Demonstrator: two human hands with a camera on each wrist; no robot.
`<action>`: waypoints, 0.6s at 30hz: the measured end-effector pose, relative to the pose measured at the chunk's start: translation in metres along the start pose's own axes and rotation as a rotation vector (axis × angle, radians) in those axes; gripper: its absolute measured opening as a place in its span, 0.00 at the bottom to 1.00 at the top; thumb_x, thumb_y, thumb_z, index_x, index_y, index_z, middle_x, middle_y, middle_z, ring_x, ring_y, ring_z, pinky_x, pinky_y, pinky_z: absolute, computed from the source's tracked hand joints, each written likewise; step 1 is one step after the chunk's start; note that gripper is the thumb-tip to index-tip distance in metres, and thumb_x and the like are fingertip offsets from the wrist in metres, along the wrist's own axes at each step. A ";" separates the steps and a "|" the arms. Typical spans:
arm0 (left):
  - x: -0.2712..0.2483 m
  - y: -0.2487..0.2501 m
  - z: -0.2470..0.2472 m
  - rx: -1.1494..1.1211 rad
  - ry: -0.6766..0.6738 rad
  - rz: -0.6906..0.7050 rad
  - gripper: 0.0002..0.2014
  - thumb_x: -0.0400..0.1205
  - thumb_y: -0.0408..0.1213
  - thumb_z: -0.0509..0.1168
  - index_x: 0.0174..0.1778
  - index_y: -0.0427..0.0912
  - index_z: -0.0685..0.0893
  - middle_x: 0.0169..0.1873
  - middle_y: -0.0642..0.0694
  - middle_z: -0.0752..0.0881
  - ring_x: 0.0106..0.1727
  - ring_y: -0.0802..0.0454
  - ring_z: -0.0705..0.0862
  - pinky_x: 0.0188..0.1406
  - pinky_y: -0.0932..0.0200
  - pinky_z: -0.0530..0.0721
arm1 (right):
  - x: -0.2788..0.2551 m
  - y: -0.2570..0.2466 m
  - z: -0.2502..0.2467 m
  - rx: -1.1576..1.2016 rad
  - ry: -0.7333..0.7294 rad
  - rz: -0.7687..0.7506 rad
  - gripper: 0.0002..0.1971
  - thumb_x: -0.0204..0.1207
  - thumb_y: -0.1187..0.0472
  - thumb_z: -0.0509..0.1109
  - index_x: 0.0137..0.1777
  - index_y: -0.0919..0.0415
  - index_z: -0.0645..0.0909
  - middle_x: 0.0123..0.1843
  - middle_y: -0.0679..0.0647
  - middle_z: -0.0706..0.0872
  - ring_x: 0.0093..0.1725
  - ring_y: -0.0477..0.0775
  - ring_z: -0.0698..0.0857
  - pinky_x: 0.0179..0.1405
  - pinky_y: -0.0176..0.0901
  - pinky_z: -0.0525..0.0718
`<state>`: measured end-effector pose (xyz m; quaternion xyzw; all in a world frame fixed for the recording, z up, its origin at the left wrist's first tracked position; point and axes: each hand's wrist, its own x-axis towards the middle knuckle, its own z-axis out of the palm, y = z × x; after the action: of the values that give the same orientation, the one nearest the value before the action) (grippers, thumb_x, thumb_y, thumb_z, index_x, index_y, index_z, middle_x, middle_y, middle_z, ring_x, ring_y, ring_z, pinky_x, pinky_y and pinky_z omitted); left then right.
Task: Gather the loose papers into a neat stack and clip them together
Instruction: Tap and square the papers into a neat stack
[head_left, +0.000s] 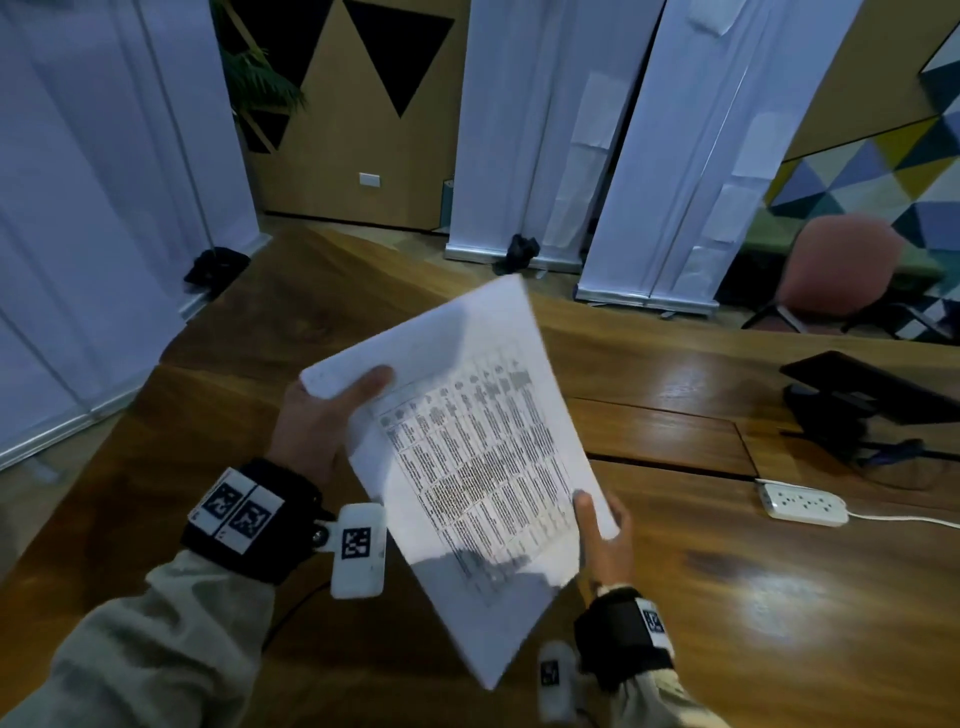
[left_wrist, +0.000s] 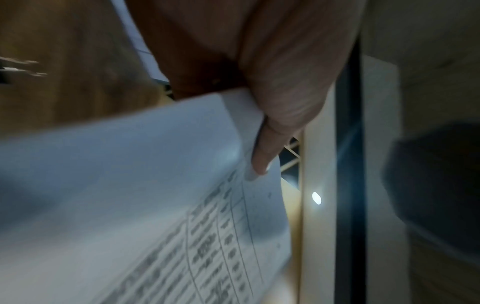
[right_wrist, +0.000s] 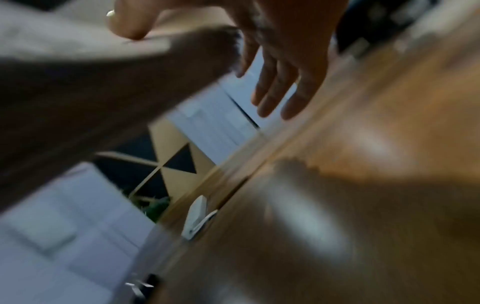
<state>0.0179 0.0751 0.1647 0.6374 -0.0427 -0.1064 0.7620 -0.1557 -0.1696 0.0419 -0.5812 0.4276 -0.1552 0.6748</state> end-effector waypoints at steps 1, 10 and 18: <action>0.006 -0.012 -0.008 -0.031 0.035 -0.051 0.18 0.72 0.40 0.77 0.56 0.41 0.87 0.48 0.47 0.93 0.47 0.51 0.92 0.44 0.53 0.90 | 0.004 0.015 0.001 0.095 -0.102 0.165 0.44 0.57 0.35 0.78 0.72 0.52 0.71 0.65 0.53 0.84 0.62 0.57 0.83 0.64 0.57 0.80; 0.009 -0.162 -0.073 0.069 0.405 -0.600 0.46 0.55 0.53 0.85 0.65 0.33 0.81 0.58 0.37 0.87 0.56 0.37 0.87 0.60 0.36 0.84 | -0.007 0.046 0.020 0.044 -0.425 0.442 0.33 0.57 0.62 0.82 0.64 0.67 0.79 0.61 0.70 0.85 0.56 0.72 0.85 0.60 0.68 0.81; -0.023 -0.201 -0.112 0.734 -0.281 -0.920 0.11 0.75 0.28 0.72 0.52 0.32 0.80 0.50 0.34 0.84 0.50 0.37 0.83 0.50 0.43 0.82 | 0.001 0.079 -0.018 -0.429 -0.296 0.586 0.20 0.46 0.72 0.82 0.42 0.68 0.88 0.47 0.64 0.90 0.47 0.66 0.87 0.49 0.59 0.86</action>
<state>-0.0034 0.1544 -0.0511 0.7916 0.1035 -0.4865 0.3550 -0.1916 -0.1600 -0.0297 -0.5786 0.4961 0.2225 0.6080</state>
